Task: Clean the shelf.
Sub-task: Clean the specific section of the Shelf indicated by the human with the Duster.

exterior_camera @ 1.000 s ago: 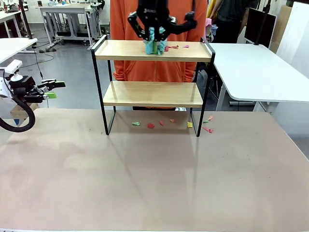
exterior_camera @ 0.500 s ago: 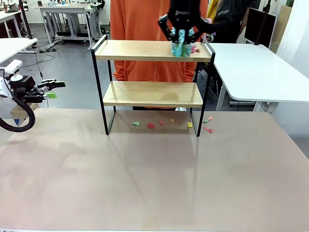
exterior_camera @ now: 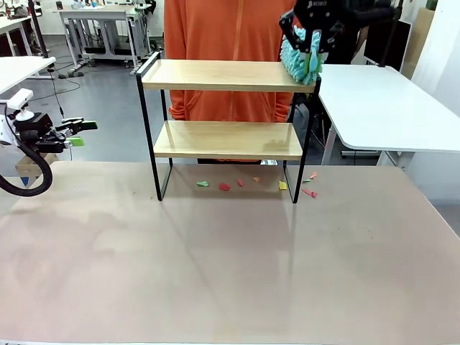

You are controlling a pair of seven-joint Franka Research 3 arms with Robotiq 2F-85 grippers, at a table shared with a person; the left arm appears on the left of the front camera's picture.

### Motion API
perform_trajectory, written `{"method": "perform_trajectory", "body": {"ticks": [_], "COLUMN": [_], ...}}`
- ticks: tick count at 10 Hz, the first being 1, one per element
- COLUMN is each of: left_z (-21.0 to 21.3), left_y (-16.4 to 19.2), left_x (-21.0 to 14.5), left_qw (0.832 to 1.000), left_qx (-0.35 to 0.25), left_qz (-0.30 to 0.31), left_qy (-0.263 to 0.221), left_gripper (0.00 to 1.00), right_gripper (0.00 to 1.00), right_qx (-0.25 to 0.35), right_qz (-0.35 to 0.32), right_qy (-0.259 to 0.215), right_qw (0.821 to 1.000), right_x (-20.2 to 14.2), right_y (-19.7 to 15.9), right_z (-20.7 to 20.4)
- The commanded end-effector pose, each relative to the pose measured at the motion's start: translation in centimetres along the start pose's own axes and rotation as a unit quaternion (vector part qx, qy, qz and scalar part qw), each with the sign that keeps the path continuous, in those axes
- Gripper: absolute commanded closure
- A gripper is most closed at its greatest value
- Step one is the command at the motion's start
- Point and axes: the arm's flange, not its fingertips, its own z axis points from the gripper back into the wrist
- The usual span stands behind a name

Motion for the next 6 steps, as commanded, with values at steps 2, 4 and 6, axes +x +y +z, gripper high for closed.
{"method": "perform_trajectory", "body": {"ticks": [2, 4, 6], "left_z": [-0.1, -0.1, -0.1], "left_y": [0.0, 0.0, 0.0], "left_x": [0.3, 0.3, 0.3], "left_qw": [1.0, 1.0, 1.0], "left_qx": [-0.002, -0.002, -0.002], "left_qz": [-0.003, -0.003, -0.003], "left_qy": [-0.002, -0.002, -0.002], "left_gripper": [0.0, 0.0, 0.0], "right_gripper": [0.87, 0.87, 0.87], "right_qx": [0.068, 0.012, 0.025], "right_qz": [0.062, 0.012, 0.028], "right_qy": [-0.009, -0.01, -0.01], "right_qw": [0.996, 1.0, 0.999], "right_x": [-3.5, -1.0, -2.0], "right_y": [0.5, 0.0, 0.7], "right_z": [1.7, 1.6, 2.3]}}
